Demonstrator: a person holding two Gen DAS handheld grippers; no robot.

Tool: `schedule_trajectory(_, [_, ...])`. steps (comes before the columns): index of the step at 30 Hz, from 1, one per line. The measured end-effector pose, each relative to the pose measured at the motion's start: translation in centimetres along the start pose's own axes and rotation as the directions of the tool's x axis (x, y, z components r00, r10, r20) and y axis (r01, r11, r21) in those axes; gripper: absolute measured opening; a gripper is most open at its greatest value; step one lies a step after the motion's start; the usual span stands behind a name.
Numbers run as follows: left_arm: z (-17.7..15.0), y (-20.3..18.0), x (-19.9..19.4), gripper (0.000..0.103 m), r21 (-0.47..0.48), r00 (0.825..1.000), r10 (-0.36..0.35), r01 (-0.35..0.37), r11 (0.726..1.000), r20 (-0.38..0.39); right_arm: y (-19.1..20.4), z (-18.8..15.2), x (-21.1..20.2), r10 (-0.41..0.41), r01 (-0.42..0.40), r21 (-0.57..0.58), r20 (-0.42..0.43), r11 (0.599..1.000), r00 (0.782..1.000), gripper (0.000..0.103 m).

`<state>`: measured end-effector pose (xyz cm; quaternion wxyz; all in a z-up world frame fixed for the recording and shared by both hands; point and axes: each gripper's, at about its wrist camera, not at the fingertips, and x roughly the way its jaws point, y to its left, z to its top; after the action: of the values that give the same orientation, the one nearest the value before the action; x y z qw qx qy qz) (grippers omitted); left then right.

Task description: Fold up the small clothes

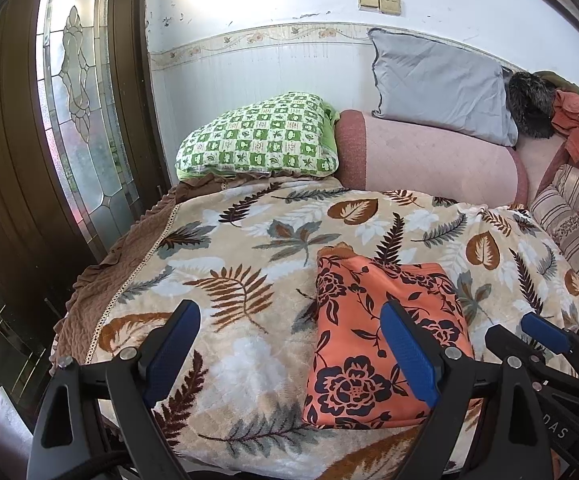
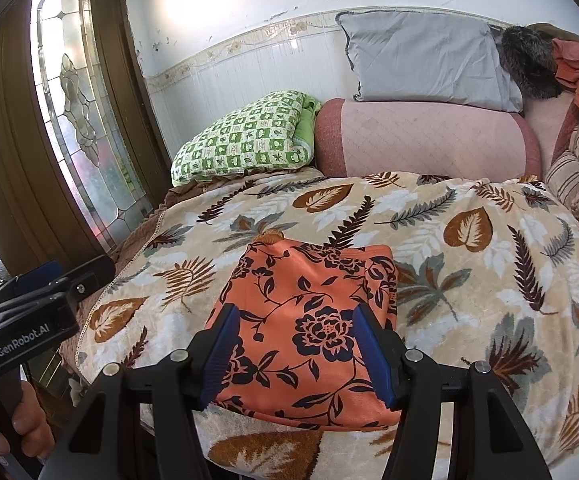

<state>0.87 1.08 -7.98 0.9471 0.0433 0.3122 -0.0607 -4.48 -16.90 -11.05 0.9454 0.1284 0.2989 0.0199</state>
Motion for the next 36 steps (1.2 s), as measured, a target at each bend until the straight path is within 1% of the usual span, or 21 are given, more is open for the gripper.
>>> schedule_trajectory(6, [0.1,-0.1,0.7,0.092,0.010,1.000,-0.004,0.004,1.000,-0.008,0.1,-0.1,0.5,0.000,0.000,0.001,-0.006,1.000,1.000,0.063])
schedule_trajectory(17, [0.1,-0.2,0.8,0.092,0.010,1.000,-0.024,0.024,1.000,-0.007,0.2,0.1,0.8,0.001,-0.001,0.003,-0.014,1.000,1.000,0.063])
schedule_trajectory(23, [0.0,0.2,-0.6,0.092,0.002,0.999,-0.037,0.037,0.999,0.017,0.6,0.4,-0.4,-0.009,0.009,0.000,0.011,1.000,1.000,0.063])
schedule_trajectory(26, [0.1,0.6,-1.4,0.092,-0.004,0.999,-0.043,0.043,0.999,0.030,0.9,0.4,-0.8,-0.027,0.027,-0.004,0.007,1.000,1.000,0.063])
schedule_trajectory(30, [0.1,1.0,-2.2,0.092,-0.011,0.998,-0.047,0.048,0.999,0.046,1.1,0.5,-1.5,-0.025,0.025,-0.002,0.008,1.000,1.000,0.063])
schedule_trajectory(36, [0.3,1.7,-1.9,0.092,-0.031,0.998,-0.048,0.049,0.998,0.043,1.9,0.9,-1.9,-0.020,0.020,-0.021,0.018,1.000,1.000,0.063])
